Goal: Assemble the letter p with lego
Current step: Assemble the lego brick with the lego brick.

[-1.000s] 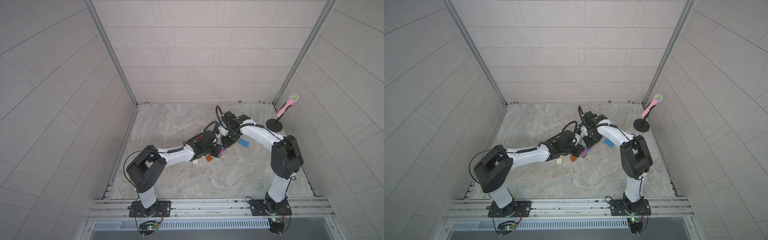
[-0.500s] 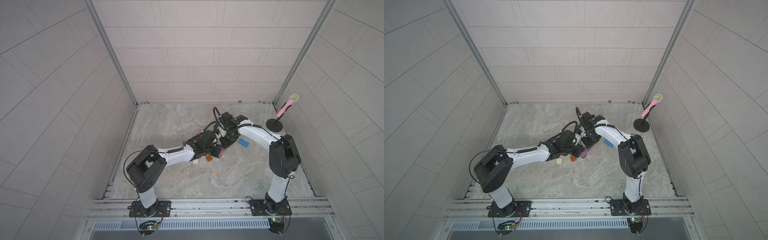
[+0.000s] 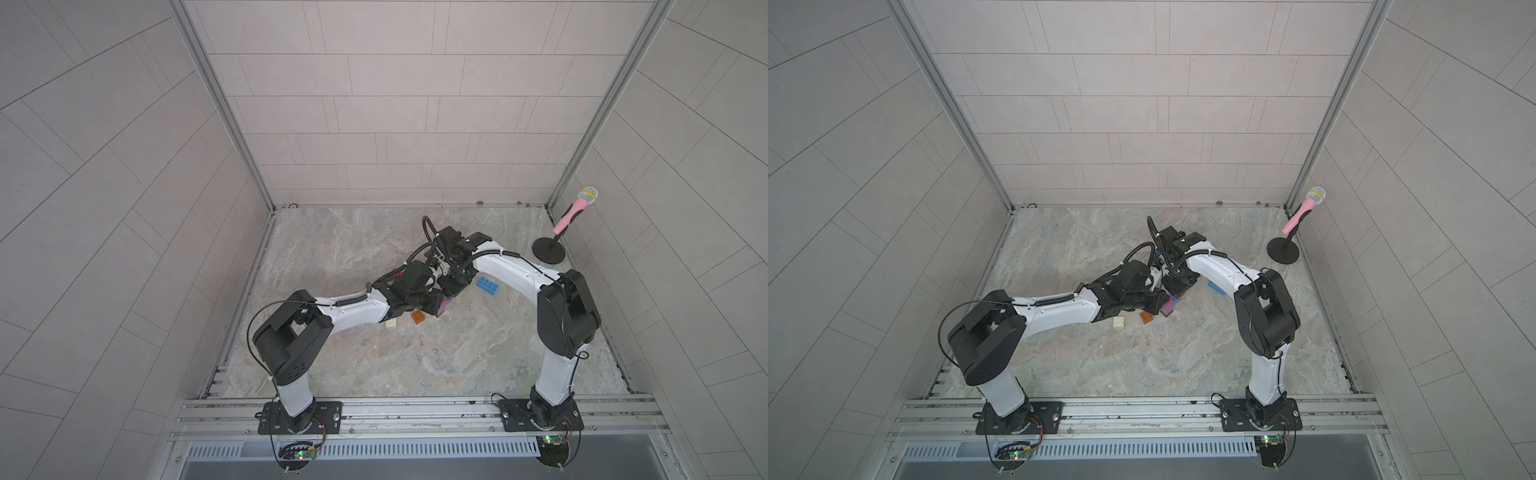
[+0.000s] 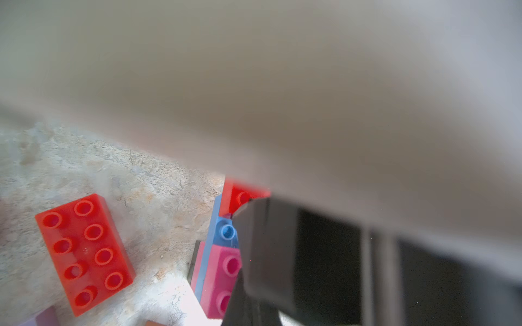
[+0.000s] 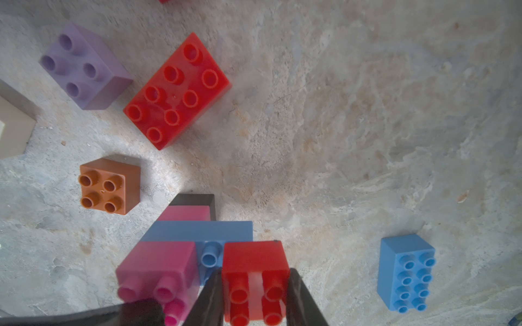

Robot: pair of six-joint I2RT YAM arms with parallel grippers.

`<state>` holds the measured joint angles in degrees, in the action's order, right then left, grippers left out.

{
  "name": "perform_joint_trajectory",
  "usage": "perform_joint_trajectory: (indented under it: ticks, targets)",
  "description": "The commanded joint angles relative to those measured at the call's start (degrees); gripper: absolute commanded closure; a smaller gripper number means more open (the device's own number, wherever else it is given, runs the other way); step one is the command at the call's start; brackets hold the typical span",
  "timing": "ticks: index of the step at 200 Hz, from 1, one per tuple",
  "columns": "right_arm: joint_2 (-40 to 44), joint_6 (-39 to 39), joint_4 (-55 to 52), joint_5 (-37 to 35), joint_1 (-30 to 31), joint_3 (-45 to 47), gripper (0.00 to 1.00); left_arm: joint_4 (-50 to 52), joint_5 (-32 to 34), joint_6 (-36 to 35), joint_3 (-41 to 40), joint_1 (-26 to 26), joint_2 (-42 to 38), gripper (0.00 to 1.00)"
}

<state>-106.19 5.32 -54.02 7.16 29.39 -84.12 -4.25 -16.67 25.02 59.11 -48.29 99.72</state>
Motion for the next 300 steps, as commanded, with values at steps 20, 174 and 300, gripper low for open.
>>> perform_joint_trajectory:
  ticks: [20, 174, 300]
  targets:
    - [-1.34, -0.51, -1.64, -0.34, 0.96, 2.38, 0.94, 3.02, 0.22, -0.66, -0.84, -0.21, 1.17, 1.00]
    - [4.03, -1.99, -2.15, 0.36, -0.10, -0.17, 0.56, 2.95, -0.01, -0.70, -0.83, -0.21, 1.20, 1.00]
    - [19.19, -2.89, -2.14, 1.15, -2.90, 4.34, 0.47, 4.25, 0.52, -0.63, -2.85, -0.22, -0.73, 1.00]
